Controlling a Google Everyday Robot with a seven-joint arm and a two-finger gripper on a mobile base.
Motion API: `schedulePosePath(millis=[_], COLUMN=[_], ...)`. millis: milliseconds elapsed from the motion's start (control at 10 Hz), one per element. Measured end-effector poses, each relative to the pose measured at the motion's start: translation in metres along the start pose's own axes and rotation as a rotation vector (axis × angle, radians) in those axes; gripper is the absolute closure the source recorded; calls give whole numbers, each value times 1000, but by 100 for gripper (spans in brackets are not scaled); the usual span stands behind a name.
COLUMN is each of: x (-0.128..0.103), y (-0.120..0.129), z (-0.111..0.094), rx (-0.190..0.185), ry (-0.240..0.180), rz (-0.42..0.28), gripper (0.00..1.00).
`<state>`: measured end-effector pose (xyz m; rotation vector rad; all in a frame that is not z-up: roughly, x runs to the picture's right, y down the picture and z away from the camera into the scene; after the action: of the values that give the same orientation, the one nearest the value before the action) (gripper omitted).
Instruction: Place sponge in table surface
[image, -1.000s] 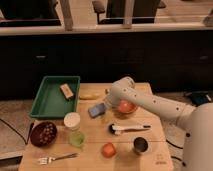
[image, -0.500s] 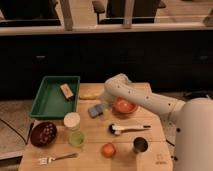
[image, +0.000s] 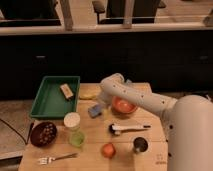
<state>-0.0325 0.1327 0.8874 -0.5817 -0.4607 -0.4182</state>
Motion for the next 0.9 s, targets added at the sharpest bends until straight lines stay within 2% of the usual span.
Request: schedulePosePath(millis=[300,400,600,900], x=[-3,-4,-5,-6], y=[-3,-4,-3,-2], z=[9,13,18,23], rx=[-38,-52,-71,-99], ry=[-3,-5,-13,-34], rz=[-41,-53,-68,-82], gripper=[20,24,42,74])
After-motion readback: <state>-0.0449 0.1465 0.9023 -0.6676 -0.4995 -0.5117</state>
